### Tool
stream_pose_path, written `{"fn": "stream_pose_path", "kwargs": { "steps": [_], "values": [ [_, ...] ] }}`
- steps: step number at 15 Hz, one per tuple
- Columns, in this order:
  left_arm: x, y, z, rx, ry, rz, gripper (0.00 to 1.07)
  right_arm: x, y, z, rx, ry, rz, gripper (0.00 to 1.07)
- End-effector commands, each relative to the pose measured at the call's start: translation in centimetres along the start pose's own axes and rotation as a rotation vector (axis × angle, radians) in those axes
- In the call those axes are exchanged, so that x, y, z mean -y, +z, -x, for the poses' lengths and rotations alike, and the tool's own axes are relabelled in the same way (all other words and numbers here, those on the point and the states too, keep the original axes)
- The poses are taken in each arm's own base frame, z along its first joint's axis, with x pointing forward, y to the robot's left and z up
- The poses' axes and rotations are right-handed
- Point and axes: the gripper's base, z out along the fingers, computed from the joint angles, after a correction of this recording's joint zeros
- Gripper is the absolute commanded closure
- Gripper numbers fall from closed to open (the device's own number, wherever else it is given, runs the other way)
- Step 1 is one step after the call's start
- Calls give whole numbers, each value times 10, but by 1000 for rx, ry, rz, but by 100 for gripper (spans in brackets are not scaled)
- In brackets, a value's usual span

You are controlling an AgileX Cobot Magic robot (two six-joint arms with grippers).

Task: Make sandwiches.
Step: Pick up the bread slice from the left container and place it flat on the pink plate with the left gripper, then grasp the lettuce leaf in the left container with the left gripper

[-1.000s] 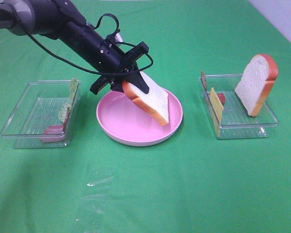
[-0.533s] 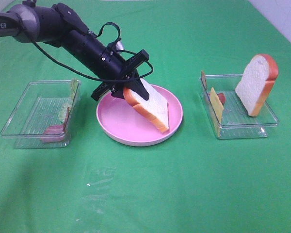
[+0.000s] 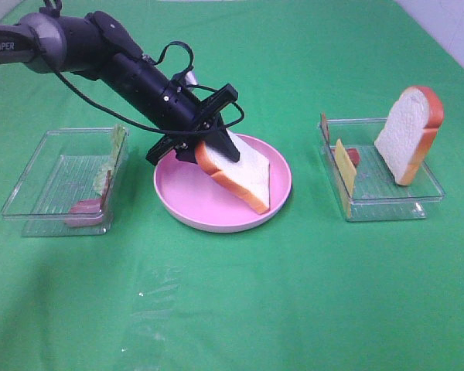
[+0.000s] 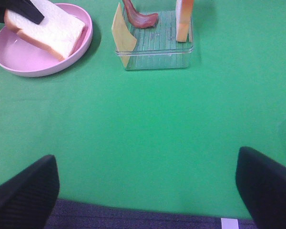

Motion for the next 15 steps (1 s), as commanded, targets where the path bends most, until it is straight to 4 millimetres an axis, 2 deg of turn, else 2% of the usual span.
{"fn": "stream_pose_path", "kwargs": {
  "steps": [1,4,7,10,11,12,15],
  "values": [
    [1,1,0,2,-6,-6,55,0,-1,-1,21,-5,4,12],
    [2,1,-2,-16,0,-6,42,0,-1,-1,21,-5,4,12],
    [2,-6,-5,-39,36,57,35,0,-1,-1,21,-5,4,12],
    [7,-22,-8,-22,92,154,28,0,-1,-1,21,-5,4,12],
    [10,-30,-9,-17,105,185,27,0,-1,-1,21,-5,4,12],
    [16,-47,-15,-26,141,266,27,0,-1,-1,21,-5,4,12],
    [22,-65,-20,-65,164,380,26,0,-1,-1,21,-5,4,12]
  ]
}}
